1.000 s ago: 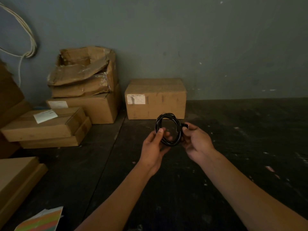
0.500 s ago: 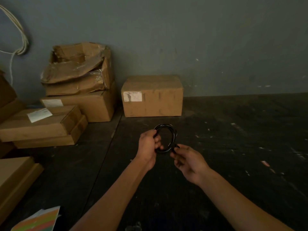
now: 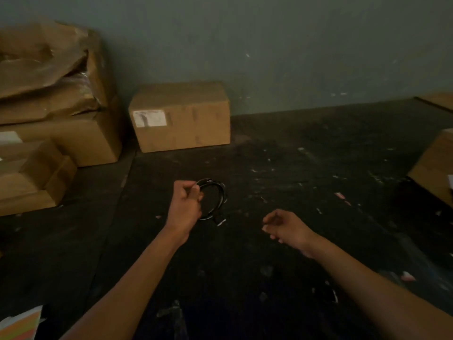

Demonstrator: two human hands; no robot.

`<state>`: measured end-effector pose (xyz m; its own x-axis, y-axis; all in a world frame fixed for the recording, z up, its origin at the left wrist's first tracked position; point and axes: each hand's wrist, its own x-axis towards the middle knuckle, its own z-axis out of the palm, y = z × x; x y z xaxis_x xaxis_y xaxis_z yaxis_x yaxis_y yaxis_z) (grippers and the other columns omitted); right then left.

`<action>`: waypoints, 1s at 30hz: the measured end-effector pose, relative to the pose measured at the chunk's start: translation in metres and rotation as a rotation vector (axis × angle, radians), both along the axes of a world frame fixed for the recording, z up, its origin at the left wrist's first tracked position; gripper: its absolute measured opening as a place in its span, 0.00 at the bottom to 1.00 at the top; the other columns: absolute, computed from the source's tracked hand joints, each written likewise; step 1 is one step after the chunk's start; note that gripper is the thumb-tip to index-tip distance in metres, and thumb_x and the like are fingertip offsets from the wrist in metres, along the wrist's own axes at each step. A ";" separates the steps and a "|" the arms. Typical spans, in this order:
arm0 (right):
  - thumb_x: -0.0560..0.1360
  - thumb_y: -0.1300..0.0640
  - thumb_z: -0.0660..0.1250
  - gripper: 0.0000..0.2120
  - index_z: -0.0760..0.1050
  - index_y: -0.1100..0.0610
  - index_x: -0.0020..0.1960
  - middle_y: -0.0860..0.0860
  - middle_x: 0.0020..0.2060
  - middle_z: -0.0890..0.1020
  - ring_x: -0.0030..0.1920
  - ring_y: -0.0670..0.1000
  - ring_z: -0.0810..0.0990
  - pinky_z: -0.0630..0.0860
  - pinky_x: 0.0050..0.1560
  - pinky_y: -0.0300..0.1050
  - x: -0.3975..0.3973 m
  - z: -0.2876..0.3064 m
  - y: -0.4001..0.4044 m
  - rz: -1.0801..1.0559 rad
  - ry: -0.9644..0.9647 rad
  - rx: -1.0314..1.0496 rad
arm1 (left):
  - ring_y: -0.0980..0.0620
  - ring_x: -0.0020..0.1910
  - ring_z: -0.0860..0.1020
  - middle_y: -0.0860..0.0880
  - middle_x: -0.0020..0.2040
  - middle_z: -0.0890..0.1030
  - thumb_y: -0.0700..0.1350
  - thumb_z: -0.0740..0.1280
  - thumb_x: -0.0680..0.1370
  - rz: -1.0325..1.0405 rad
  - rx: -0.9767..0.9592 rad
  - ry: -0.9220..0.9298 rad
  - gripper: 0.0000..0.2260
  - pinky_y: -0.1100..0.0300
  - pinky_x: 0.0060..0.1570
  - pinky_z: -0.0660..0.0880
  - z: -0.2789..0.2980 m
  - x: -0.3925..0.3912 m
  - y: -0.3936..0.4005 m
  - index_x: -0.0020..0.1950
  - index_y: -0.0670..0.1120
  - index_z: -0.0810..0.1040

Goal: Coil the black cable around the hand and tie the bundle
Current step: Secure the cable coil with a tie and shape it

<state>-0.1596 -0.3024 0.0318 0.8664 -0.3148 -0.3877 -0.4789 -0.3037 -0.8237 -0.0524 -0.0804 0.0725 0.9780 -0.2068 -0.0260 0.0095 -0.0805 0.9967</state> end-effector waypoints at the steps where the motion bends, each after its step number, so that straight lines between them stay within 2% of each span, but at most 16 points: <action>1: 0.74 0.58 0.71 0.06 0.76 0.51 0.49 0.51 0.47 0.81 0.43 0.48 0.80 0.75 0.41 0.41 -0.010 -0.008 -0.012 0.014 0.038 -0.101 | 0.55 0.32 0.69 0.47 0.42 0.73 0.43 0.57 0.84 0.001 0.017 0.006 0.04 0.61 0.30 0.68 -0.004 -0.003 -0.002 0.58 0.48 0.69; 5: 0.71 0.48 0.72 0.11 0.72 0.49 0.49 0.50 0.49 0.80 0.47 0.49 0.78 0.74 0.46 0.44 -0.052 -0.030 -0.044 0.145 0.270 -0.426 | 0.55 0.32 0.67 0.48 0.40 0.72 0.42 0.57 0.84 -0.021 0.030 0.051 0.06 0.60 0.31 0.66 -0.021 -0.012 -0.014 0.60 0.46 0.69; 8: 0.70 0.40 0.71 0.22 0.71 0.52 0.56 0.53 0.57 0.78 0.52 0.53 0.78 0.75 0.51 0.46 -0.077 -0.041 -0.050 0.257 0.461 -0.559 | 0.55 0.32 0.67 0.49 0.39 0.71 0.42 0.57 0.84 -0.074 0.047 0.094 0.05 0.60 0.31 0.65 -0.031 -0.015 -0.022 0.59 0.46 0.69; 11: 0.70 0.41 0.72 0.32 0.67 0.56 0.66 0.55 0.62 0.75 0.59 0.55 0.77 0.76 0.57 0.49 -0.094 -0.051 -0.050 0.311 0.582 -0.570 | 0.54 0.33 0.69 0.48 0.42 0.73 0.43 0.58 0.84 -0.141 0.102 0.113 0.04 0.60 0.31 0.67 -0.042 -0.019 -0.027 0.58 0.48 0.70; 13: 0.71 0.46 0.72 0.27 0.67 0.56 0.64 0.55 0.61 0.76 0.55 0.55 0.78 0.77 0.50 0.47 -0.100 -0.055 -0.047 0.322 0.602 -0.529 | 0.53 0.34 0.70 0.47 0.44 0.74 0.44 0.58 0.84 -0.186 0.150 0.118 0.04 0.59 0.32 0.69 -0.048 -0.020 -0.029 0.57 0.50 0.70; 15: 0.73 0.51 0.72 0.18 0.67 0.53 0.56 0.54 0.56 0.77 0.48 0.52 0.78 0.75 0.41 0.42 -0.101 -0.058 -0.044 0.306 0.590 -0.496 | 0.53 0.34 0.70 0.47 0.44 0.74 0.45 0.58 0.83 -0.213 0.179 0.133 0.04 0.59 0.33 0.70 -0.054 -0.021 -0.029 0.57 0.50 0.70; 17: 0.74 0.53 0.70 0.15 0.68 0.53 0.55 0.55 0.56 0.77 0.47 0.51 0.77 0.74 0.43 0.43 -0.098 -0.057 -0.041 0.303 0.581 -0.504 | 0.53 0.34 0.71 0.47 0.44 0.74 0.44 0.58 0.83 -0.225 0.199 0.149 0.05 0.59 0.34 0.70 -0.059 -0.023 -0.027 0.59 0.50 0.70; 21: 0.75 0.57 0.69 0.13 0.73 0.57 0.59 0.55 0.55 0.79 0.48 0.51 0.80 0.78 0.48 0.45 -0.079 -0.049 -0.038 0.273 0.480 -0.482 | 0.53 0.35 0.71 0.46 0.45 0.74 0.44 0.58 0.83 -0.231 0.211 0.162 0.06 0.58 0.34 0.70 -0.062 -0.023 -0.021 0.60 0.50 0.69; 23: 0.75 0.59 0.69 0.10 0.74 0.54 0.56 0.53 0.53 0.80 0.47 0.48 0.81 0.79 0.47 0.43 -0.064 -0.040 -0.031 0.250 0.375 -0.432 | 0.53 0.36 0.72 0.45 0.47 0.75 0.45 0.58 0.84 -0.230 0.236 0.160 0.07 0.57 0.36 0.71 -0.060 -0.021 -0.017 0.61 0.51 0.70; 25: 0.74 0.59 0.70 0.09 0.74 0.49 0.50 0.49 0.51 0.79 0.48 0.45 0.79 0.76 0.46 0.40 -0.045 -0.027 -0.020 0.245 0.220 -0.452 | 0.53 0.39 0.73 0.44 0.50 0.75 0.45 0.58 0.84 -0.233 0.254 0.154 0.07 0.56 0.38 0.73 -0.056 -0.018 -0.013 0.60 0.53 0.70; 27: 0.74 0.59 0.70 0.11 0.72 0.45 0.48 0.47 0.52 0.77 0.49 0.42 0.77 0.73 0.45 0.36 -0.023 -0.012 -0.003 0.269 0.056 -0.445 | 0.49 0.46 0.78 0.43 0.55 0.76 0.45 0.58 0.83 -0.234 0.274 0.143 0.08 0.51 0.46 0.77 -0.050 -0.016 -0.009 0.58 0.57 0.71; 29: 0.74 0.59 0.69 0.13 0.72 0.42 0.48 0.45 0.52 0.77 0.49 0.42 0.77 0.73 0.44 0.34 -0.003 0.004 0.016 0.306 -0.097 -0.424 | 0.46 0.55 0.77 0.44 0.58 0.76 0.44 0.57 0.83 -0.239 0.295 0.113 0.11 0.43 0.57 0.76 -0.043 -0.014 -0.004 0.56 0.61 0.72; 30: 0.75 0.59 0.69 0.13 0.72 0.41 0.48 0.44 0.52 0.77 0.49 0.41 0.77 0.73 0.44 0.34 0.006 0.013 0.026 0.320 -0.169 -0.414 | 0.47 0.55 0.78 0.44 0.59 0.76 0.43 0.57 0.84 -0.241 0.298 0.085 0.12 0.42 0.58 0.75 -0.038 -0.013 -0.002 0.54 0.62 0.72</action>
